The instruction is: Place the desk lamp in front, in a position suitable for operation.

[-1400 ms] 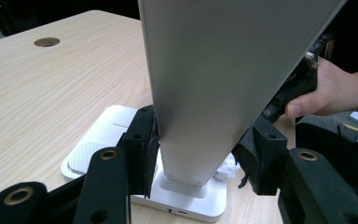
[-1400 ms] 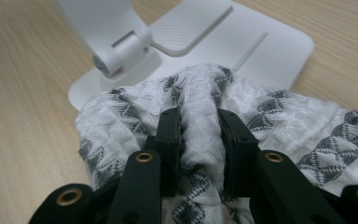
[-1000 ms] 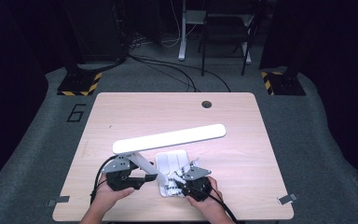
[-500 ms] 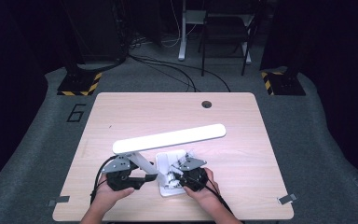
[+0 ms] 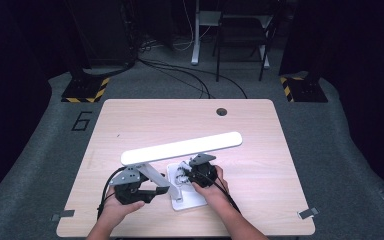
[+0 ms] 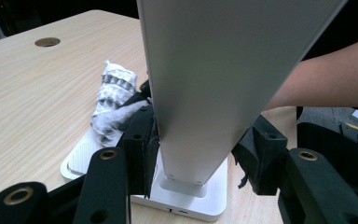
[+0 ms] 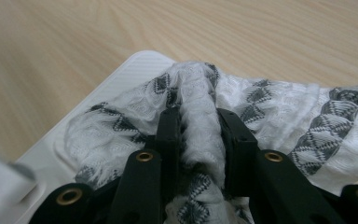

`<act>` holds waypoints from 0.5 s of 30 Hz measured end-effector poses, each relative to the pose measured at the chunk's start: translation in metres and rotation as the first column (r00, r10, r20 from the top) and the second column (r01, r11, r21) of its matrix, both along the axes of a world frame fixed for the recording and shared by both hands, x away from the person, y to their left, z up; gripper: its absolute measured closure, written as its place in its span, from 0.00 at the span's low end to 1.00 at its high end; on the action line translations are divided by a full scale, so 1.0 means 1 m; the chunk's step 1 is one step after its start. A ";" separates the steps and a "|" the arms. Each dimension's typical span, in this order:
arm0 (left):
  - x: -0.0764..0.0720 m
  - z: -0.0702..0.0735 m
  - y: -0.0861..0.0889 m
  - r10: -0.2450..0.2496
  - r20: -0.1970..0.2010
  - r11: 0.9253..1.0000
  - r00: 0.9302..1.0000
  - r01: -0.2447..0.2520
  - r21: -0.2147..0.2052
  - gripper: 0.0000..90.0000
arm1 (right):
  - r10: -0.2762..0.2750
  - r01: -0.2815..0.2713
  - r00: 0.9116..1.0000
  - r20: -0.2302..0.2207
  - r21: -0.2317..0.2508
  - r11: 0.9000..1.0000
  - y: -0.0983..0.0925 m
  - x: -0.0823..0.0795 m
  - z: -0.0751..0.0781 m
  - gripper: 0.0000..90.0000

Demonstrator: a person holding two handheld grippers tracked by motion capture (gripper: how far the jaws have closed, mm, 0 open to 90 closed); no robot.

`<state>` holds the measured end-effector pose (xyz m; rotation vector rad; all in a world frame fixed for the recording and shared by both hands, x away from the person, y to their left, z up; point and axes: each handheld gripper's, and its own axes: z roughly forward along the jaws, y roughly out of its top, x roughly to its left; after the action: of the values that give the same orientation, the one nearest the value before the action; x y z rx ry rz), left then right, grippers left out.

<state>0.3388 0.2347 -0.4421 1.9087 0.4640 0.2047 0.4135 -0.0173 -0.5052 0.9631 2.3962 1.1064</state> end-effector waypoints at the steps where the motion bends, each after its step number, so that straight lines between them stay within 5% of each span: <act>1: 0.000 0.000 0.000 0.000 0.000 1.000 1.000 0.000 0.000 0.58 | 0.000 0.000 1.000 0.000 0.000 1.000 0.000 0.000 0.000 0.80; 15: 0.001 0.000 0.000 -0.013 0.010 1.000 1.000 0.013 0.008 0.58 | -0.076 0.077 0.997 -0.025 0.009 0.997 0.009 0.028 0.001 0.79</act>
<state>0.3394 0.2351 -0.4419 1.9168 0.4440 0.2079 0.4410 -0.0083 -0.5043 1.0683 2.3538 1.0861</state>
